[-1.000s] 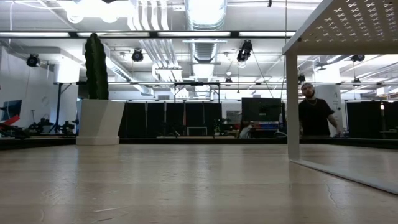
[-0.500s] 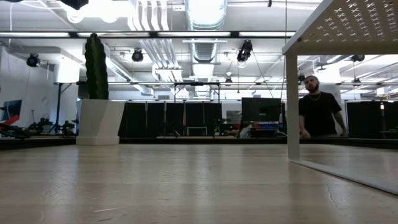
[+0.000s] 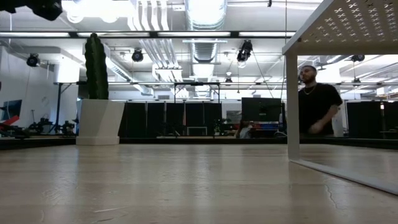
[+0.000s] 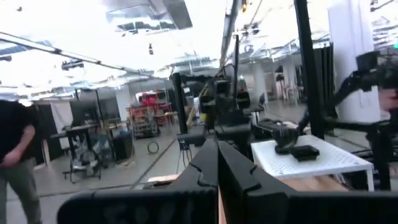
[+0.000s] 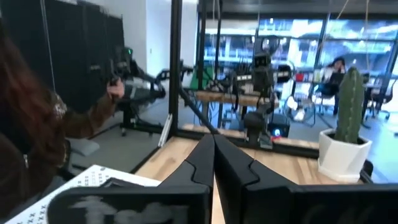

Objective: Pick & Place Mini shaped plates
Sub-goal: Return to Home Position

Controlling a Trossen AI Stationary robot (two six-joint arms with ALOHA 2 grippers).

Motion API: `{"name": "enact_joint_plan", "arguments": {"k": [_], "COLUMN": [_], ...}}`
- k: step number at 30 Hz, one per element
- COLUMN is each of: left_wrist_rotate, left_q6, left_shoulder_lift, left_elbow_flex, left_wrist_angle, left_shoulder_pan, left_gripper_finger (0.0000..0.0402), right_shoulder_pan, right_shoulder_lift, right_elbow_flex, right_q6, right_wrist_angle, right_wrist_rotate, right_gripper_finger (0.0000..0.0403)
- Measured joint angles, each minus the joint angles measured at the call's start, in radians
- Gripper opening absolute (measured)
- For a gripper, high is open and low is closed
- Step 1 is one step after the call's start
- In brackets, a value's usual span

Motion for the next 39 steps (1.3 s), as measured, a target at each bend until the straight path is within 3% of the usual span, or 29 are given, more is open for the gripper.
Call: {"name": "enact_joint_plan", "arguments": {"k": [8, 24, 39], "left_wrist_rotate": [-0.039, -0.064, -0.084], "left_q6": [-0.010, 0.019, -0.005], "left_shoulder_lift": [-0.036, -0.038, -0.039], "left_elbow_flex": [-0.023, -0.031, -0.204], "left_wrist_angle": [-0.015, -0.030, 0.063], "left_shoulder_pan": [0.000, 0.000, 0.001], "left_gripper_finger": [0.0000, 0.0000, 0.0000], "right_shoulder_pan": [-0.001, 0.000, 0.000], "right_shoulder_lift": [-0.005, -0.025, -0.025], "right_elbow_flex": [0.001, -0.004, -0.143], "right_q6": [-0.025, -0.050, -0.051], "right_wrist_angle": [-0.003, -0.005, 0.096], "right_wrist_rotate": [0.054, 0.048, 0.048], "right_gripper_finger": [0.0008, 0.0008, 0.0008]}}
